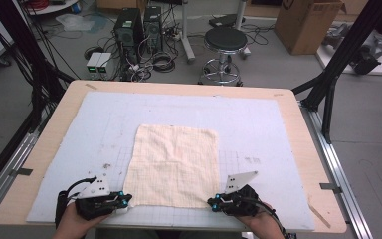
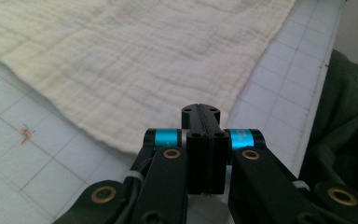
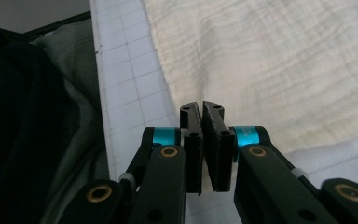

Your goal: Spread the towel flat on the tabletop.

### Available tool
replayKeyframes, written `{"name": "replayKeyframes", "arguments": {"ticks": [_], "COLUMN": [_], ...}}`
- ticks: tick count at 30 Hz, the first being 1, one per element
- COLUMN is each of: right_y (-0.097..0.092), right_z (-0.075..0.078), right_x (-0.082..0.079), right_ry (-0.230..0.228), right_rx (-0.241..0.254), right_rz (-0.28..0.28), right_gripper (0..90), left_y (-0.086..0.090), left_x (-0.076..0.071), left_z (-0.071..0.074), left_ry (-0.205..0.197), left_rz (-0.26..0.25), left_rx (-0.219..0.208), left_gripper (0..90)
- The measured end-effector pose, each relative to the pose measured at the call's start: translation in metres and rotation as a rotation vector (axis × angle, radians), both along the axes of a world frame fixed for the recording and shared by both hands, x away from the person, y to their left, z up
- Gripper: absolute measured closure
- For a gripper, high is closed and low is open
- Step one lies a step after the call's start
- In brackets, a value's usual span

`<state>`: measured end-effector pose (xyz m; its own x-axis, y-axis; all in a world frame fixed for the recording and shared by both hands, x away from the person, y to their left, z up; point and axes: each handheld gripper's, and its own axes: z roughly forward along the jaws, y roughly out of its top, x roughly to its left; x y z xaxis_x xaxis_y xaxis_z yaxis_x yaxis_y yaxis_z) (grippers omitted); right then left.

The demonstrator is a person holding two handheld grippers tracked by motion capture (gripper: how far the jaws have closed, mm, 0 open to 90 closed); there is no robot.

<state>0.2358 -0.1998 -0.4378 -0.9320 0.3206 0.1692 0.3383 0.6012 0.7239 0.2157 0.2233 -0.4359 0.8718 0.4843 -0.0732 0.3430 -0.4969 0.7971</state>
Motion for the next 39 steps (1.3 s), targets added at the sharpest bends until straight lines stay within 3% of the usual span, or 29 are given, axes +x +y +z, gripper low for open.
{"name": "replayKeyframes", "arguments": {"ticks": [13,18,21,24,29,36,39], "right_y": [-0.006,-0.008,-0.009,-0.009,-0.013,-0.013,-0.013], "right_z": [0.001,0.001,0.001,0.005,0.011,0.014,0.014], "right_x": [-0.011,-0.014,-0.013,-0.010,-0.001,0.011,0.018], "right_ry": [0.004,0.005,0.001,0.001,-0.019,-0.054,-0.045], "right_rx": [0.009,0.007,0.020,0.056,0.094,0.100,0.116], "right_rz": [0.012,0.018,0.005,-0.026,-0.079,-0.143,-0.166], "right_gripper": [86.7,86.4,80.7,67.7,60.3,48.6,44.3], "left_y": [0.003,0.003,0.003,0.004,0.006,0.004,0.003], "left_x": [-0.021,-0.028,-0.025,-0.020,-0.010,0.004,0.013], "left_z": [0.008,0.008,0.008,0.009,0.013,0.015,0.016], "left_ry": [-0.015,-0.010,-0.001,0.005,-0.006,-0.030,-0.035], "left_rz": [-0.024,-0.035,-0.022,-0.009,0.025,0.050,0.066], "left_rx": [-0.041,-0.031,-0.047,-0.076,-0.123,-0.150,-0.163], "left_gripper": [89.1,89.1,88.4,78.8,69.0,62.1,59.9]}}
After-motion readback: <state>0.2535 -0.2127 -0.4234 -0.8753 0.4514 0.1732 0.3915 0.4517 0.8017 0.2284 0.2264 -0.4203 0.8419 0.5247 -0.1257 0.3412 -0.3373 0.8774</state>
